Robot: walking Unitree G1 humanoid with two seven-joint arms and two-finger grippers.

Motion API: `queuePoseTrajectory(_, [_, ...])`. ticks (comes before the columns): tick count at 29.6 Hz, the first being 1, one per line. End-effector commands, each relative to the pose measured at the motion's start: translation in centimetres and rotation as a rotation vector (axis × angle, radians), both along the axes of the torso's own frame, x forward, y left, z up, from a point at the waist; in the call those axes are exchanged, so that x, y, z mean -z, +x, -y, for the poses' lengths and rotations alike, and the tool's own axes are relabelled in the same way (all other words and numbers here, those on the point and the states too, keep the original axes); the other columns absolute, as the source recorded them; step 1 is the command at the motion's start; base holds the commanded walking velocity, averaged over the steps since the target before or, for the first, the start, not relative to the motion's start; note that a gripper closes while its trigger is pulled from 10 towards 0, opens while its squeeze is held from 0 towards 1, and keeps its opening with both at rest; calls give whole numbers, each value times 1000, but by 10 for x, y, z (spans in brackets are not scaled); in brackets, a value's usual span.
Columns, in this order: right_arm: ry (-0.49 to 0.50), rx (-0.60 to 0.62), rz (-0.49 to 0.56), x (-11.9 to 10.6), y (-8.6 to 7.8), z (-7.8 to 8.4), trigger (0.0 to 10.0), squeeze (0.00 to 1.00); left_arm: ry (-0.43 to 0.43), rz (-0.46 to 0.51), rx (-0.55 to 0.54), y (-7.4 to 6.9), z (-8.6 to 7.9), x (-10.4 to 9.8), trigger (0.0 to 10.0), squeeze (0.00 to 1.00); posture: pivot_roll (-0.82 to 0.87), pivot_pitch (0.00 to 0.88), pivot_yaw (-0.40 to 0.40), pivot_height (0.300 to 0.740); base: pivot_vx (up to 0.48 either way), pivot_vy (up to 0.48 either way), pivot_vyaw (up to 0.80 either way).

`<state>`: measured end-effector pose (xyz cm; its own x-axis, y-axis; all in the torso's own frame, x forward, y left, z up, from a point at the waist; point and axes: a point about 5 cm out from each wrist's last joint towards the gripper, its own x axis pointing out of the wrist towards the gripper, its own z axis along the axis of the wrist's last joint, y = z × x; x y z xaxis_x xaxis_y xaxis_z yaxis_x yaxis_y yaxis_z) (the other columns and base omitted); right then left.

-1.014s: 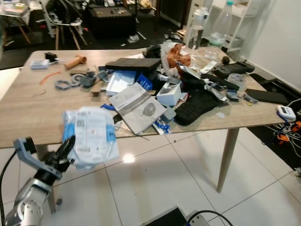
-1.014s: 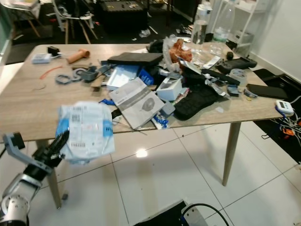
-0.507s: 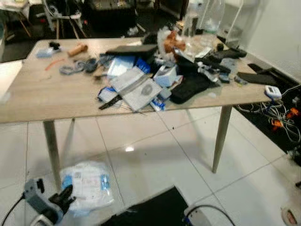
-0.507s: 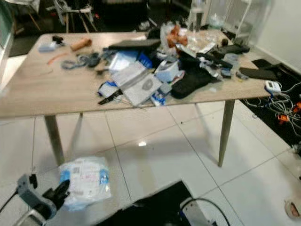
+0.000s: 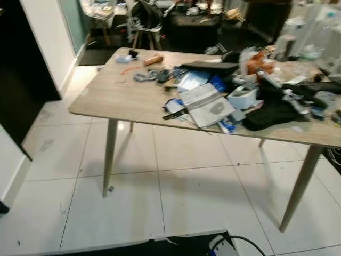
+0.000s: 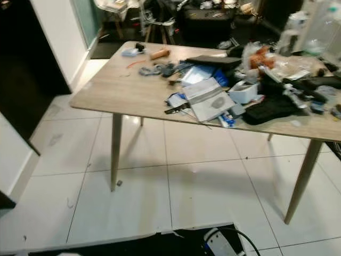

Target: Picking trash to rubbish bin

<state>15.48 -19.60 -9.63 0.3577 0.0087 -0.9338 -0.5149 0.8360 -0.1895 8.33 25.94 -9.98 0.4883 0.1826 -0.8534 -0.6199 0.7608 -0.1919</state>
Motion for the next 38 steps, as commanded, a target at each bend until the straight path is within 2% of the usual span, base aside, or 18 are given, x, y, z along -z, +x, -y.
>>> queuePoseTrajectory(1, [26,-6,-36,4,-8,-8,10000,0,4,-44,9,-8,4,3,10000,0,84,37,37,740,0,0,656])
queuePoseTrajectory(5, [26,-7,-38,4,-8,-8,10000,0,13,-106,39,-18,12,8,10000,0,86,42,35,740,0,0,661])
queuePoseTrajectory(19, [17,-31,-40,3,-5,-10,10000,0,93,-174,200,-12,15,9,10000,0,102,38,33,740,0,0,663])
queuePoseTrajectory(27, [15,-38,-44,4,-5,-12,10000,0,121,-237,294,-16,20,11,10000,0,104,40,32,740,0,0,664])
queuePoseTrajectory(38, [10,-43,-50,4,-7,-12,10000,0,123,-270,335,-20,25,13,10000,0,104,42,33,740,0,0,663])
